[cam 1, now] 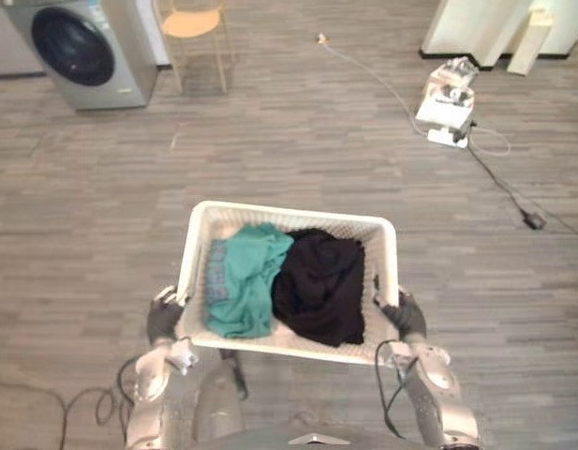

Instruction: Pick up the laundry basket with both hands and put the clothes into the washing machine.

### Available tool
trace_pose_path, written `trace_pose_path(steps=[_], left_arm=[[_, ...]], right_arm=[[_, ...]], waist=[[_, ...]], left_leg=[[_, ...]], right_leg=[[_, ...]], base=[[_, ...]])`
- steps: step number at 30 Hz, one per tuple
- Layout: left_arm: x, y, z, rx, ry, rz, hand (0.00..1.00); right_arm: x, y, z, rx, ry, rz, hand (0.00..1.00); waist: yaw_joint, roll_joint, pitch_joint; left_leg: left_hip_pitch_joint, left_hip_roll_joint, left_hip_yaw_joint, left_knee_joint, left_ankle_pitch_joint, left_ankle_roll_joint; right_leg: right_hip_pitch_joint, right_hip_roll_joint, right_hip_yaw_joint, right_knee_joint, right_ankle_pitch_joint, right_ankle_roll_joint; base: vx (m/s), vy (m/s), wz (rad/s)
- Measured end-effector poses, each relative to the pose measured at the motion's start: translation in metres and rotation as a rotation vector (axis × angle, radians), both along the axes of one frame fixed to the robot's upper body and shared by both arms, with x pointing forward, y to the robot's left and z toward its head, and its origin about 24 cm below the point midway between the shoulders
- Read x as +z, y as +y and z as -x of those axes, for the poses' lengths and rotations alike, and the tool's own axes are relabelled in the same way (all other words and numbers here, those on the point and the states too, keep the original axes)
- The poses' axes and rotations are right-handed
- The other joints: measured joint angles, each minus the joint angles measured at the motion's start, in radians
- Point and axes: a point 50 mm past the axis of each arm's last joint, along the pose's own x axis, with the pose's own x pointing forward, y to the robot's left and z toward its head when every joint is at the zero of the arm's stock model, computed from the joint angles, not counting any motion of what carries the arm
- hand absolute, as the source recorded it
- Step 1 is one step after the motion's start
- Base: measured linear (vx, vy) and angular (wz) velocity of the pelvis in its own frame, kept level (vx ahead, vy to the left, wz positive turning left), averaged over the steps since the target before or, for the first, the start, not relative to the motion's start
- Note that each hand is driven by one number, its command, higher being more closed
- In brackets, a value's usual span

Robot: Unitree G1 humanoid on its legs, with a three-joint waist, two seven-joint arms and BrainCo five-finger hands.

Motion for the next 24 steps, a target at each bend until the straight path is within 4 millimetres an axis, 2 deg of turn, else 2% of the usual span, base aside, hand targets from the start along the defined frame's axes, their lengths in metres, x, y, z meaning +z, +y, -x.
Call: trace_pose_path(steps=[1,2,3,4,5,6,7,8,9,11,12,13,15,16,17,18,19,20,21,22,23,24], left_arm=[[-0.001,0.003,0.002,0.009,0.005,-0.004,1.0],[-0.001,0.007,0.002,0.021,0.011,-0.014,1.0],[-0.001,0.01,0.001,0.023,0.014,-0.028,1.0],[0.0,0.012,0.001,0.023,0.016,-0.034,1.0],[0.001,0.016,0.0,0.022,0.017,-0.055,1.0],[0.003,0.019,-0.001,0.032,0.02,-0.07,1.0],[0.003,0.02,-0.002,0.038,0.019,-0.075,1.0],[0.002,0.022,0.002,0.051,0.032,-0.077,1.0],[0.004,0.022,0.003,0.057,0.022,-0.081,1.0],[0.01,0.022,-0.001,0.053,-0.007,-0.086,1.0],[0.012,0.019,-0.005,0.042,-0.021,-0.082,1.0],[0.012,0.018,-0.006,0.036,-0.024,-0.08,1.0],[0.012,0.015,-0.009,0.017,-0.029,-0.081,1.0],[0.011,0.014,-0.009,0.012,-0.026,-0.084,1.0],[0.007,0.012,-0.009,0.006,-0.008,-0.083,1.0],[0.002,0.007,-0.008,0.0,0.016,-0.068,1.0],[-0.001,-0.002,-0.009,-0.014,0.027,-0.051,1.0],[-0.002,-0.005,-0.009,-0.014,0.027,-0.036,1.0],[-0.007,-0.012,-0.008,-0.005,0.044,-0.002,1.0],[-0.008,-0.013,-0.007,-0.003,0.049,0.005,1.0],[-0.01,-0.015,-0.006,-0.005,0.057,0.012,1.0],[-0.012,-0.016,-0.004,-0.011,0.065,0.012,1.0]], right_arm=[[-0.001,0.002,0.001,0.01,0.006,-0.002,1.0],[-0.003,0.007,0.0,0.019,0.008,-0.012,1.0],[-0.004,0.01,0.0,0.016,0.011,-0.029,1.0],[-0.005,0.012,0.0,0.014,0.013,-0.039,1.0],[-0.009,0.016,-0.003,0.015,0.022,-0.057,1.0],[-0.013,0.02,-0.006,0.026,0.036,-0.07,1.0],[-0.014,0.022,-0.007,0.03,0.041,-0.076,1.0],[-0.015,0.023,-0.006,0.041,0.044,-0.077,1.0],[-0.014,0.024,-0.007,0.047,0.039,-0.076,1.0],[-0.01,0.024,-0.008,0.044,0.023,-0.076,1.0],[-0.007,0.021,-0.009,0.033,0.008,-0.075,1.0],[-0.007,0.019,-0.009,0.027,0.007,-0.074,1.0],[-0.008,0.015,-0.007,0.011,0.012,-0.071,1.0],[-0.01,0.014,-0.004,0.008,0.02,-0.071,1.0],[-0.011,0.011,-0.001,0.003,0.031,-0.063,1.0],[-0.01,0.006,0.001,0.003,0.034,-0.042,1.0],[-0.007,0.001,0.002,0.003,0.032,-0.022,1.0],[-0.005,-0.003,0.0,-0.003,0.025,-0.01,1.0],[-0.002,-0.008,-0.002,0.001,0.022,0.012,1.0],[-0.003,-0.009,-0.001,0.002,0.027,0.017,1.0],[-0.003,-0.011,0.0,0.002,0.035,0.025,1.0],[-0.004,-0.013,0.002,-0.001,0.042,0.027,1.0]], waist=[[-0.003,-0.019,-0.012],[-0.001,-0.049,-0.019],[0.0,-0.085,-0.028],[-0.004,-0.1,-0.03],[-0.016,-0.112,-0.027],[-0.017,-0.109,-0.023],[-0.015,-0.108,-0.018],[-0.015,-0.091,-0.006],[-0.018,-0.078,0.002],[-0.025,-0.078,0.002],[-0.044,-0.076,0.003],[-0.051,-0.076,0.003],[-0.063,-0.077,0.003],[-0.07,-0.083,0.004],[-0.073,-0.084,-0.001],[-0.069,-0.044,-0.012],[-0.066,-0.009,-0.026],[-0.063,0.007,-0.024],[-0.065,0.039,-0.024],[-0.063,0.046,-0.02],[-0.056,0.055,-0.014],[-0.054,0.055,-0.006]], left_leg=[[-0.01,-0.016,-0.004,0.045,-0.003,0.024],[-0.014,-0.035,0.004,0.12,-0.051,0.07],[-0.006,-0.057,0.026,0.153,-0.098,0.087],[0.004,-0.069,0.03,0.16,-0.118,0.095],[0.031,-0.076,0.023,0.169,-0.151,0.109],[0.085,-0.075,0.015,0.155,-0.177,0.109],[0.129,-0.076,0.016,0.134,-0.184,0.104],[0.228,-0.076,0.018,0.072,-0.191,0.095],[0.299,-0.075,0.021,0.013,-0.194,0.091],[0.355,-0.075,0.017,-0.033,-0.212,0.07],[0.379,-0.072,-0.005,-0.04,-0.239,0.055],[0.388,-0.069,-0.015,-0.04,-0.251,0.044],[0.427,-0.059,-0.037,-0.046,-0.283,0.007],[0.466,-0.055,-0.057,-0.063,-0.307,-0.029],[0.523,-0.036,-0.073,-0.079,-0.341,-0.069],[0.555,-0.001,-0.081,-0.094,-0.35,-0.063],[0.548,0.04,-0.09,-0.038,-0.331,-0.068],[0.522,0.063,-0.094,0.029,-0.316,-0.07],[0.414,0.132,-0.104,0.283,-0.233,-0.049],[0.363,0.162,-0.104,0.397,-0.177,-0.022],[0.305,0.189,-0.108,0.591,-0.14,-0.03],[0.265,0.194,-0.106,0.744,-0.144,-0.027]], right_leg=[[-0.019,-0.029,0.003,0.064,-0.026,0.014],[-0.088,-0.084,0.008,0.256,-0.045,0.025],[-0.198,-0.143,0.029,0.492,0.001,0.057],[-0.248,-0.169,0.037,0.601,0.056,0.087],[-0.333,-0.187,0.059,0.783,0.166,0.15],[-0.393,-0.182,0.053,0.925,0.151,0.135],[-0.412,-0.178,0.047,0.963,0.131,0.107],[-0.437,-0.162,0.019,0.985,0.088,0.054],[-0.477,-0.143,-0.005,0.946,0.057,0.024],[-0.546,-0.127,-0.023,0.821,0.028,-0.021],[-0.591,-0.121,-0.021,0.609,0.033,-0.038],[-0.605,-0.123,-0.013,0.516,0.051,-0.039],[-0.628,-0.147,0.007,0.245,0.155,-0.034],[-0.618,-0.169,0.004,0.119,0.208,-0.021],[-0.613,-0.175,-0.006,0.161,0.292,0.025],[-0.624,-0.156,-0.009,0.241,0.295,0.036],[-0.655,-0.12,-0.003,0.327,0.265,0.016],[-0.654,-0.107,-0.014,0.351,0.237,0.002],[-0.614,-0.071,-0.041,0.354,0.201,-0.04],[-0.584,-0.055,-0.045,0.343,0.196,-0.056],[-0.528,-0.032,-0.052,0.318,0.189,-0.069],[-0.466,-0.011,-0.047,0.277,0.184,-0.076]], base=[[0.59,0.252,-0.24],[0.62,0.269,-0.11],[0.63,0.281,-0.02],[0.62,0.244,0.2],[0.59,0.147,0.29],[0.57,0.105,0.22],[0.55,0.049,0.04],[0.53,0.014,-0.06],[0.58,-0.032,-0.02],[0.46,-0.122,0.15],[0.38,-0.186,0.37],[0.38,-0.214,0.47],[0.41,-0.267,0.43],[0.62,-0.419,0.53],[0.68,-0.454,0.46],[0.7,-0.462,0.33],[0.6,-0.389,0.11],[0.67,-0.451,-0.02],[0.44,-0.306,-0.15],[0.53,-0.3,-0.27],[0.4,-0.136,-0.34],[0.58,-0.173,-0.4]])
